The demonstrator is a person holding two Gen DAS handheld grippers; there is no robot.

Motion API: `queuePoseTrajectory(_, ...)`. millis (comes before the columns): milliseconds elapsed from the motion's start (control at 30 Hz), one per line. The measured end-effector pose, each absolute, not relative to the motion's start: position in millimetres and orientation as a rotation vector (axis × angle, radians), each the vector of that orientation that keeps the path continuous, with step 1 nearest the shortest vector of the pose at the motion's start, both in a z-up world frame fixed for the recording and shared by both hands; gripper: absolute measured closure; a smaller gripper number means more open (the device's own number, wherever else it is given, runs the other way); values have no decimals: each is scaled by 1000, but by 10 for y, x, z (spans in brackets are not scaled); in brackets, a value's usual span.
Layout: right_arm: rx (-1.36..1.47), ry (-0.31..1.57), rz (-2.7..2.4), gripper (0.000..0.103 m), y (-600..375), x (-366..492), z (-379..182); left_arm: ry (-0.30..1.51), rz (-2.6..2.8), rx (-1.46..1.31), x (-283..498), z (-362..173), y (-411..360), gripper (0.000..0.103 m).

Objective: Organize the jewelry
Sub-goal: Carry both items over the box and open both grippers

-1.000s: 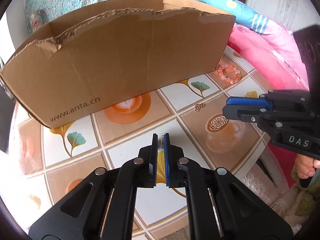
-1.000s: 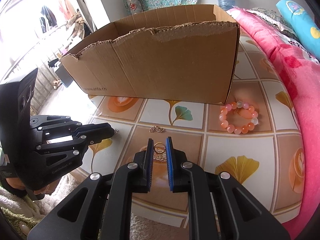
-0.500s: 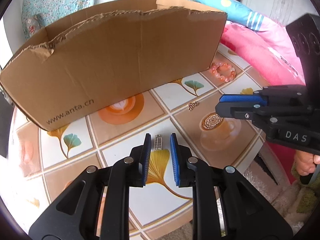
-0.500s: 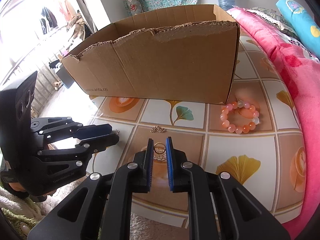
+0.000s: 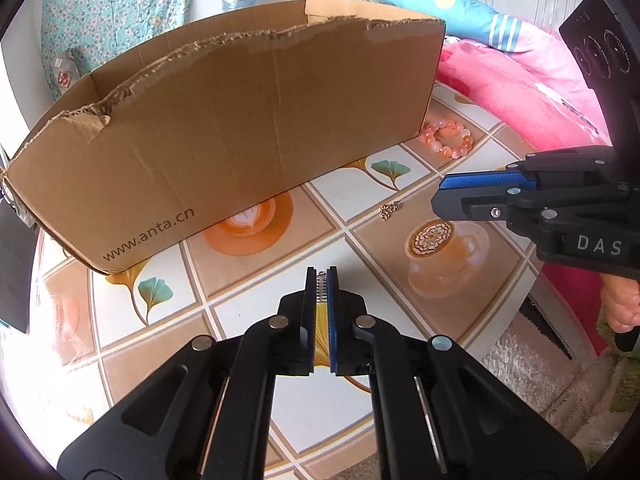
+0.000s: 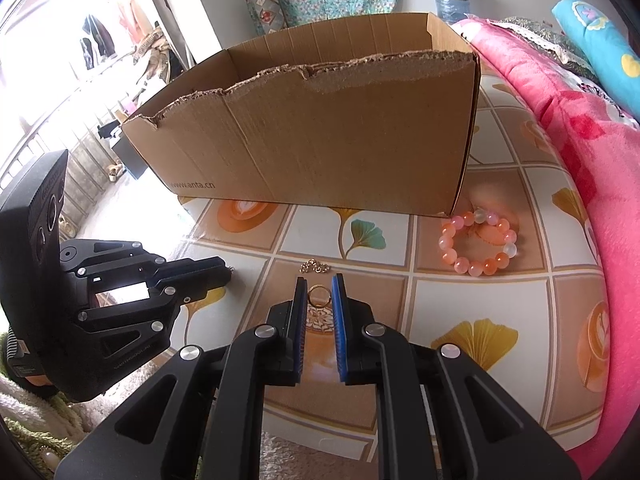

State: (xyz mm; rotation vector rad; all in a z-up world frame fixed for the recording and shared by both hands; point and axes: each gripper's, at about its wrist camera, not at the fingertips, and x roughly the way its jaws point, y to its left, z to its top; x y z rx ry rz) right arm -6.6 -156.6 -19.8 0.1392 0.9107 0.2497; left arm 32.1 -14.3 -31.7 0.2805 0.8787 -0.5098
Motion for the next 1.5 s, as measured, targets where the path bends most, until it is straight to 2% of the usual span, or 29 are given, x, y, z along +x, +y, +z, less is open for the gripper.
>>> queuePoseTrajectory(300,145,863,262,90,-1577,-135,49,795,-559,193,202,93,-13,99)
queuePoseTrajectory(533,139,730,287,90,-1623,-94,640,644,-615,149,195,741,68,99)
queuePoseTrajectory(700,139,632,323,90,-1667,86,1006,590,-611,141,418,1008,113,99)
queuePoseTrajectory(833,129,658,341,90,-1671,447,1062,642,-603,102,816,1015,149,99)
queuePoseTrajectory(1133,138,990,334,90,-1746,1488,586,931,-555,22,1804,545,155,99)
queuePoseTrajectory(1367,64,1007,305,90,-1715,1636,528,1008,-529,30,1978,335,85,98)
queuePoseTrajectory(1433,88,997,308,89,-1758,1636,553,1015,-524,26,1988,324,81,96)
queuePoseTrajectory(1500,114,985,313,88,-1815,1642,582,1013,-520,13,1973,323,100,85)
